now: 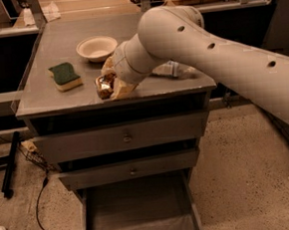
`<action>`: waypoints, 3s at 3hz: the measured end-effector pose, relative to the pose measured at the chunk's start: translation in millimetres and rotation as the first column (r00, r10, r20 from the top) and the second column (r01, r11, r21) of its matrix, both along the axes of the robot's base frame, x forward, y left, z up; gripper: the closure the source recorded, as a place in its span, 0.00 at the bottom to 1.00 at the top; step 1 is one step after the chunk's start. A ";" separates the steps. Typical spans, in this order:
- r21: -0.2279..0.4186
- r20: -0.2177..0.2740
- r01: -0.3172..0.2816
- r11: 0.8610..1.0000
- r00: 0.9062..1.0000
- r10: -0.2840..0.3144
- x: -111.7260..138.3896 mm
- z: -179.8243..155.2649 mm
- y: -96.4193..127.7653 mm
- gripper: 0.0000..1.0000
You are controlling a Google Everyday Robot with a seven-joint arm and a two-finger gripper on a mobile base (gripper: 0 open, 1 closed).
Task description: Pick orange can from bottom drawer and place on counter
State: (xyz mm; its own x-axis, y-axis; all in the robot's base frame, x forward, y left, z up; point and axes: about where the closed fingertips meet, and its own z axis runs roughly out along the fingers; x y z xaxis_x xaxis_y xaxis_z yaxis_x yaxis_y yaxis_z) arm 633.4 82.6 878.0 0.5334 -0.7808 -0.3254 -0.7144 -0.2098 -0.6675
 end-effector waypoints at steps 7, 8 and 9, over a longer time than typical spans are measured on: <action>-0.009 -0.148 -0.176 0.984 0.974 0.173 37.9 -24.8 31.7 0.50; -0.009 -0.148 -0.176 0.984 0.974 0.173 37.9 -24.8 31.8 0.27; -0.009 -0.148 -0.176 0.984 0.974 0.173 37.9 -24.8 31.8 0.04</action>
Offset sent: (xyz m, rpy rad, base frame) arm 0.0383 0.0191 0.0043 0.0089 0.0855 0.1574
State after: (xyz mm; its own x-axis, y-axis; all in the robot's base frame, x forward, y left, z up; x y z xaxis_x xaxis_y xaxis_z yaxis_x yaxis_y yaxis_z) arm 671.3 114.3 853.1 0.6098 -0.6880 -0.3935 -0.7550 -0.3532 -0.5524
